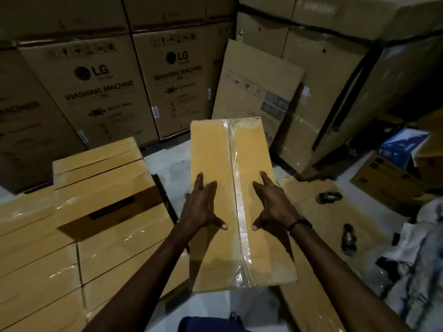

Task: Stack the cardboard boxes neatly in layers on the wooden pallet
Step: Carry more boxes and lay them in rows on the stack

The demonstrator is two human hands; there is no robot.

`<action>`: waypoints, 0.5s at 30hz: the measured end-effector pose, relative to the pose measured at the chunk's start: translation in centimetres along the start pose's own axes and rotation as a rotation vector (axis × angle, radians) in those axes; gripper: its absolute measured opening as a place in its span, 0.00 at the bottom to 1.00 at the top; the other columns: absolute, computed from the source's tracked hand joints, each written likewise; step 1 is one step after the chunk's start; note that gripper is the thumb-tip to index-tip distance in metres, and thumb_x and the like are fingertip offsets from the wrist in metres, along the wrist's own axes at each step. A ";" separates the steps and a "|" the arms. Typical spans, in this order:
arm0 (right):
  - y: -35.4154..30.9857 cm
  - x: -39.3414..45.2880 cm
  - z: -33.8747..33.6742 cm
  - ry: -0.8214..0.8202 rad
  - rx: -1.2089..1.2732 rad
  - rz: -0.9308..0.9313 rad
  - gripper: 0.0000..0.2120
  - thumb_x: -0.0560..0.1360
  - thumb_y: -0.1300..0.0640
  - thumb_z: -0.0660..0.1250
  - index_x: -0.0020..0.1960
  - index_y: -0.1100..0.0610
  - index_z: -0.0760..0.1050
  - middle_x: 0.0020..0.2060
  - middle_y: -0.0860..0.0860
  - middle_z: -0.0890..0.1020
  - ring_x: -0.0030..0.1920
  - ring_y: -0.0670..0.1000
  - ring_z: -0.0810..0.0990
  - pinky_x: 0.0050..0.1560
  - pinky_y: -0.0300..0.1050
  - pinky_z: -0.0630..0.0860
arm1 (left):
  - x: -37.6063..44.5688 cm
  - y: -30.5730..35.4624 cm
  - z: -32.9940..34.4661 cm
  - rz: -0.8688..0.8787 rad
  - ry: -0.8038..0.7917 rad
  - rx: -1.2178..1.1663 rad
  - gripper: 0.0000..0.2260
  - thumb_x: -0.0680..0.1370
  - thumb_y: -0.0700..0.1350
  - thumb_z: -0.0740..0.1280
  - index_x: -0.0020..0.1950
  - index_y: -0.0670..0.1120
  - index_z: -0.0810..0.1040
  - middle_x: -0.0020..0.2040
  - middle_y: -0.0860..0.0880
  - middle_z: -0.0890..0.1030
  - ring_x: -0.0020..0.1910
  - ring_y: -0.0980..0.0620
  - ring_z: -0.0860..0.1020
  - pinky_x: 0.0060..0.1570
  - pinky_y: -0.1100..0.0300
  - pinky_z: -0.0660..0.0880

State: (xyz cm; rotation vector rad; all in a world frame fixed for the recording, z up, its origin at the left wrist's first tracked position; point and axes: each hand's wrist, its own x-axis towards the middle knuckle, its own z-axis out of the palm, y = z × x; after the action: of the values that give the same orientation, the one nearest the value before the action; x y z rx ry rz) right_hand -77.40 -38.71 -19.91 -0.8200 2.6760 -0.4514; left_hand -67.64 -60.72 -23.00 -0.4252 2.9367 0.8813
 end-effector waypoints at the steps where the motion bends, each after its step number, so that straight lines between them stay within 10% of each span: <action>1: 0.9 1.1 -0.7 -0.002 0.000 -0.004 0.70 0.46 0.43 0.89 0.81 0.58 0.60 0.83 0.55 0.45 0.79 0.63 0.59 0.76 0.66 0.61 | 1.2 0.7 0.1 -0.009 0.007 0.006 0.65 0.52 0.62 0.86 0.83 0.53 0.56 0.84 0.47 0.39 0.81 0.36 0.52 0.75 0.34 0.59; 15: 1.7 23.8 -5.2 -0.071 -0.046 -0.206 0.72 0.45 0.42 0.88 0.82 0.57 0.58 0.83 0.52 0.43 0.81 0.62 0.54 0.78 0.63 0.61 | 17.6 -2.3 -3.5 -0.160 0.192 -0.053 0.64 0.53 0.62 0.86 0.83 0.52 0.57 0.84 0.46 0.41 0.80 0.35 0.55 0.74 0.36 0.62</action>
State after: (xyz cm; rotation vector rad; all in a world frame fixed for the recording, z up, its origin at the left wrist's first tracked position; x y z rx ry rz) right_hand -99.00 -50.15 -20.50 -1.1102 2.5566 -0.4012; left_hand -83.85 -68.80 -23.41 -0.7780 2.9979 0.9481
